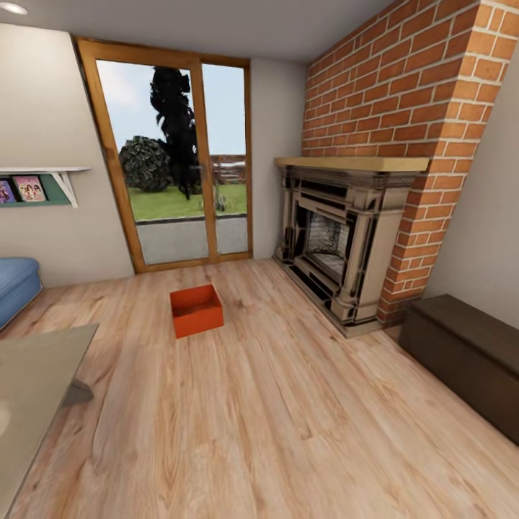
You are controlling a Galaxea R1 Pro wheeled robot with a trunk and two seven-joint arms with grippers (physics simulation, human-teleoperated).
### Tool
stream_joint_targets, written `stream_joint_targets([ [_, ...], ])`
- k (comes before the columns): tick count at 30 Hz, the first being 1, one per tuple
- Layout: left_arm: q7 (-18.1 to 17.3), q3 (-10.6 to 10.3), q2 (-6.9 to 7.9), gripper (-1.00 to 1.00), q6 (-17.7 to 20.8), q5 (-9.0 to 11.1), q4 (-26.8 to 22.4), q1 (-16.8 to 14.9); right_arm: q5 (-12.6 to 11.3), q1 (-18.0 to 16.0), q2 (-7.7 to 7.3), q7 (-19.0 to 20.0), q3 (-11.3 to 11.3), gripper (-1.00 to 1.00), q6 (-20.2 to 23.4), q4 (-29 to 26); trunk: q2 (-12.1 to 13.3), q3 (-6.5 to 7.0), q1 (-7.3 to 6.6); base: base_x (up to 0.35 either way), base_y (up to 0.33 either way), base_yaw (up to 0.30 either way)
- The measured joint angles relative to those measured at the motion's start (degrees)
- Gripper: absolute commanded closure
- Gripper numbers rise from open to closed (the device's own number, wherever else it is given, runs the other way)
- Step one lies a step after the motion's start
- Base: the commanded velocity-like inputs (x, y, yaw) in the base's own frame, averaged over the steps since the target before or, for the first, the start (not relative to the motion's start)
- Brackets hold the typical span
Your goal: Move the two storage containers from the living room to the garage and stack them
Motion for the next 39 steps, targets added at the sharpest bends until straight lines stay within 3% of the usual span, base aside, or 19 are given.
stream_joint_targets([
  [33,0.0,0.0,0.01,-1.0,0.0,0.0,0.0,0.0,0.0,0.0,-0.04,0.0,0.0,-1.0,0.0,0.0,0.0,0.0,0.0,0.325,0.0,0.0],
  [39,0.0,0.0,0.0,-1.0,0.0,0.0,0.0,0.0,0.0,0.0,-0.15,0.0,0.0,-1.0,0.0,0.0,0.0,0.0,0.0,0.324,0.0,0.153],
])
